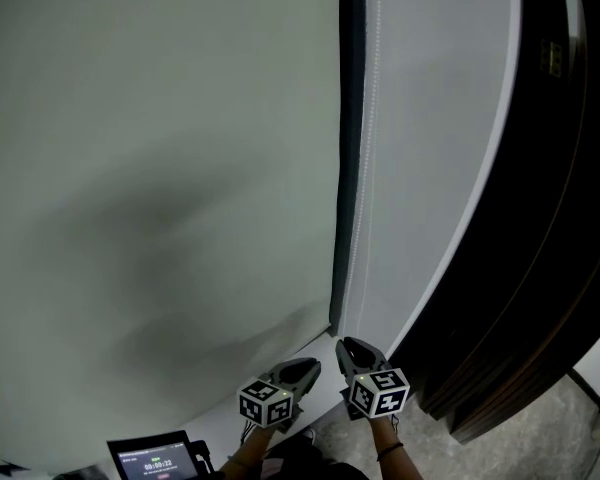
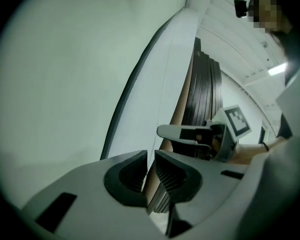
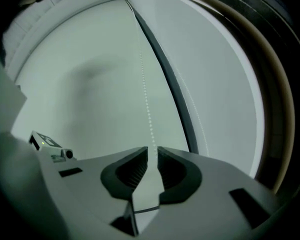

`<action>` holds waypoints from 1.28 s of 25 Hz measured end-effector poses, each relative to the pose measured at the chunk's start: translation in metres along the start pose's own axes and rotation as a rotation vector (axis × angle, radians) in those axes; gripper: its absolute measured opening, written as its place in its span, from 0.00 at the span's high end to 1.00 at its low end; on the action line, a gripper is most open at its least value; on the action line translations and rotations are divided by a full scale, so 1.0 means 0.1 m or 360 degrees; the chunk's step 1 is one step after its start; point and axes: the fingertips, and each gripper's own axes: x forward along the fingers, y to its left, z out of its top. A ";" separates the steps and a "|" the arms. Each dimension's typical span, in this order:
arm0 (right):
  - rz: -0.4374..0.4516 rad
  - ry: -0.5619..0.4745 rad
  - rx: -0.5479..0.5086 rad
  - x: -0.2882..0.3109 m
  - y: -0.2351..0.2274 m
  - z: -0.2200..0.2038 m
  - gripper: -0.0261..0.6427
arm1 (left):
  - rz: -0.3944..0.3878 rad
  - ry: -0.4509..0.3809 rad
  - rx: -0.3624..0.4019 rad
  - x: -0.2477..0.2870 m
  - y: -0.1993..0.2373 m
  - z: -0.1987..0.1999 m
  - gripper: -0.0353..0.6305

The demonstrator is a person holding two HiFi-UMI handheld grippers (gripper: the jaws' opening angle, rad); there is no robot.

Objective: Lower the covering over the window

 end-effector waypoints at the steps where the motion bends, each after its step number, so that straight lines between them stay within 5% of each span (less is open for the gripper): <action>1: -0.0008 0.0000 -0.0001 -0.06 0.02 -0.03 0.88 | 0.0002 -0.0033 -0.0009 -0.04 -0.03 0.03 0.90; 12: 0.0040 -0.0138 0.0138 -0.94 0.56 -0.15 0.86 | 0.0075 -0.0238 -0.0049 -0.78 -0.64 -0.02 0.90; 17: 0.0089 -0.0039 0.0164 -0.99 0.77 -0.38 0.86 | 0.0149 -0.0235 -0.0052 -0.95 -0.65 -0.17 0.90; 24: 0.0155 0.0063 0.0141 -1.00 1.08 -0.67 0.86 | 0.0128 -0.0260 -0.0035 -1.10 -0.65 -0.20 0.90; 32: 0.0129 0.0005 0.0128 -1.05 2.00 -0.73 0.86 | 0.0004 -0.0288 0.0054 -2.00 -0.75 -0.14 0.90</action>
